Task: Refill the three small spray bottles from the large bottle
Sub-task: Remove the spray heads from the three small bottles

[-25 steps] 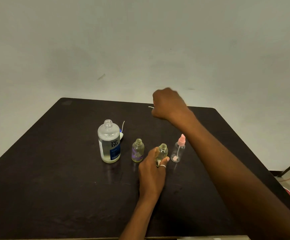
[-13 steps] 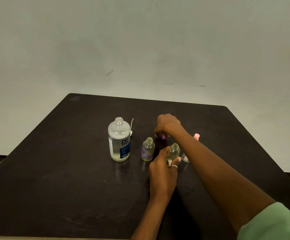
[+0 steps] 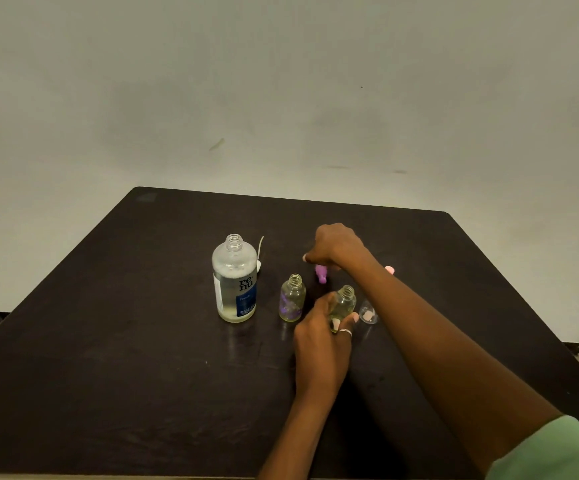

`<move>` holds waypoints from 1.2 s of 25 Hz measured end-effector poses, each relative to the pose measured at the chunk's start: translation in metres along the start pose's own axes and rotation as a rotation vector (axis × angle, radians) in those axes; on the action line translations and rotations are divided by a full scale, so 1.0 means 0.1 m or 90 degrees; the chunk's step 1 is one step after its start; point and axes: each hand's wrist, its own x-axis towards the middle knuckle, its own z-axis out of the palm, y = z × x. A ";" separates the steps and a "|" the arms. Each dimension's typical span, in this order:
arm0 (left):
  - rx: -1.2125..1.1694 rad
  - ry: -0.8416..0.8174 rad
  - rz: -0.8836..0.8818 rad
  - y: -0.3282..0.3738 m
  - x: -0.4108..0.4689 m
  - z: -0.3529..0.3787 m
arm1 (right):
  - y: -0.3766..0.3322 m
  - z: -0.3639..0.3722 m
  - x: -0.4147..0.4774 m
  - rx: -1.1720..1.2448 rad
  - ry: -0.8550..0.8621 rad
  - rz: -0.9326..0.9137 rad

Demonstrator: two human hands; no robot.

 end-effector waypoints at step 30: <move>0.030 -0.135 0.028 0.44 -0.33 0.61 | 1.11 -0.29 -1.17 -0.039 -0.002 -0.152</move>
